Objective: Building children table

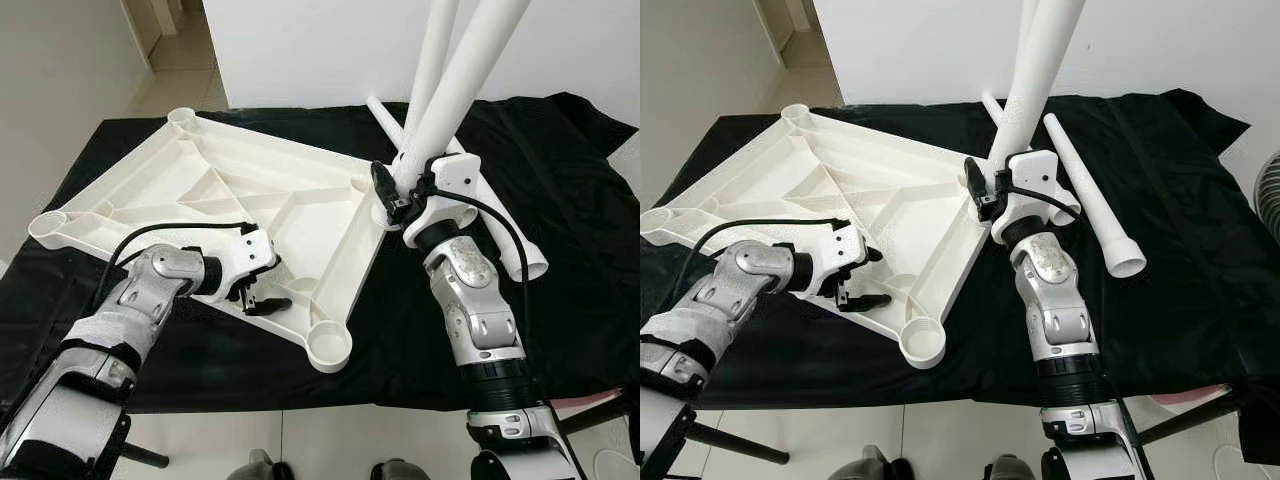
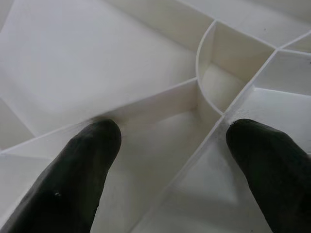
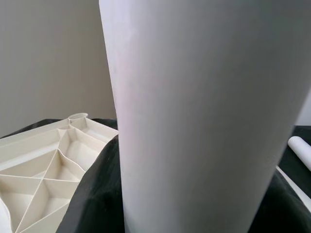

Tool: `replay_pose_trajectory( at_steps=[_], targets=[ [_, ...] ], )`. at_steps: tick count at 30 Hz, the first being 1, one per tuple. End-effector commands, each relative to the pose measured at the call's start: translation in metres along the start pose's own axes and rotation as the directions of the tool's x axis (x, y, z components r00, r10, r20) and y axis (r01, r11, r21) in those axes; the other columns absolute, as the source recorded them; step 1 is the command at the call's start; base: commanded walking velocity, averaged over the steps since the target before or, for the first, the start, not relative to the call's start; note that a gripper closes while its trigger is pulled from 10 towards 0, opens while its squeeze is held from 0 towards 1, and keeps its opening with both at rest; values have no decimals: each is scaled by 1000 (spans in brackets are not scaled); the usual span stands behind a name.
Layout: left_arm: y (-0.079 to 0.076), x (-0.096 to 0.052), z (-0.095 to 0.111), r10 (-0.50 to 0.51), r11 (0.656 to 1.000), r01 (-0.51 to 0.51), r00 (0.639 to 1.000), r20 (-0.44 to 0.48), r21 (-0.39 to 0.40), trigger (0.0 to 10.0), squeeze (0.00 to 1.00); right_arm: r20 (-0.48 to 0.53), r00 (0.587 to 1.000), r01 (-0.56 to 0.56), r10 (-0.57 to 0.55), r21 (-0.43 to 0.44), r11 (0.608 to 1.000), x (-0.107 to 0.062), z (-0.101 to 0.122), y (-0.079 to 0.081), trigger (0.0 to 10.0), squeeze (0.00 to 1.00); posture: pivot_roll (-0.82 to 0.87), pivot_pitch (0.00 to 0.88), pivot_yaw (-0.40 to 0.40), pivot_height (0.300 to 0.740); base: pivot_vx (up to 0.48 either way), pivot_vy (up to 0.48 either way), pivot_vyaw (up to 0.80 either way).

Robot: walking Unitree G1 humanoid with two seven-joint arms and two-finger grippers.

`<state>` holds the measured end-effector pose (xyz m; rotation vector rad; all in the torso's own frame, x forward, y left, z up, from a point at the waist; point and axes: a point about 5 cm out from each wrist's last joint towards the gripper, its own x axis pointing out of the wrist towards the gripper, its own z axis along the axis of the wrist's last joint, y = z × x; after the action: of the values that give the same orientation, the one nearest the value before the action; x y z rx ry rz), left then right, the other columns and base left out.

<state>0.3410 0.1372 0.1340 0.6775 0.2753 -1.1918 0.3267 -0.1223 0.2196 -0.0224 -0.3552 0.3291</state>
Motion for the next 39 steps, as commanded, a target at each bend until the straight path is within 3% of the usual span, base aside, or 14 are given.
replay_pose_trajectory(
  at_steps=[1,2,18,25,26,27,28,32,34,35,36,38,39],
  targets=[
    [0,3,-9,74,997,-74,996,-50,-3,3686,0,12,1000,0,0,8,1000,0,3,2,10000,0,-153,85,118,740,0,0,0],
    [1,3,-9,77,997,-77,996,-49,-3,0,0,12,1000,1,-1,8,1000,0,3,2,10000,0,-153,85,118,740,0,0,0],
    [-1,12,-1,104,994,-104,994,10,-28,0,0,16,1000,-1,0,7,1000,2,4,1,10000,0,-151,77,103,740,0,0,0],
    [-13,22,8,90,996,-88,994,68,-30,0,0,15,1000,-5,5,7,1000,4,4,2,10000,0,-146,71,93,740,0,0,0],
    [-18,27,12,83,996,-80,992,99,-35,1373,0,16,1000,-6,6,7,1000,4,4,2,10000,0,-143,69,89,740,0,0,0],
    [-18,27,12,83,996,-80,992,99,-35,1373,0,16,1000,-6,6,7,1000,4,4,2,10000,0,-143,69,89,740,0,0,0],
    [-22,32,20,82,997,-78,985,150,-27,10000,0,16,1000,-8,8,6,1000,5,4,1,10000,0,-141,70,83,740,0,0,0],
    [-26,37,28,81,997,-79,977,196,-16,10000,0,16,1000,-9,9,6,1000,5,4,1,10000,0,-139,69,81,740,0,0,0],
    [-33,50,54,98,994,-79,937,334,-70,10000,0,14,1000,-9,9,3,1000,7,4,-1,10000,0,-136,71,70,740,0,0,0],
    [-33,50,54,98,994,-79,937,334,-70,10000,0,14,1000,-9,9,3,1000,7,4,-1,10000,0,-136,71,70,740,0,0,0],
    [-33,52,59,97,994,-70,930,355,-89,10000,106,14,1000,-11,11,2,1000,7,4,-1,10000,0,-136,71,70,740,0,0,0],
    [-33,52,59,97,994,-70,930,355,-89,10000,106,14,1000,-11,11,2,1000,7,4,-1,10000,0,-136,71,70,740,0,0,0],
    [-32,52,68,104,992,-70,915,391,-101,10000,1000,15,1000,-17,17,4,1000,8,4,0,10000,0,-136,71,70,740,0,0,0]
  ],
)
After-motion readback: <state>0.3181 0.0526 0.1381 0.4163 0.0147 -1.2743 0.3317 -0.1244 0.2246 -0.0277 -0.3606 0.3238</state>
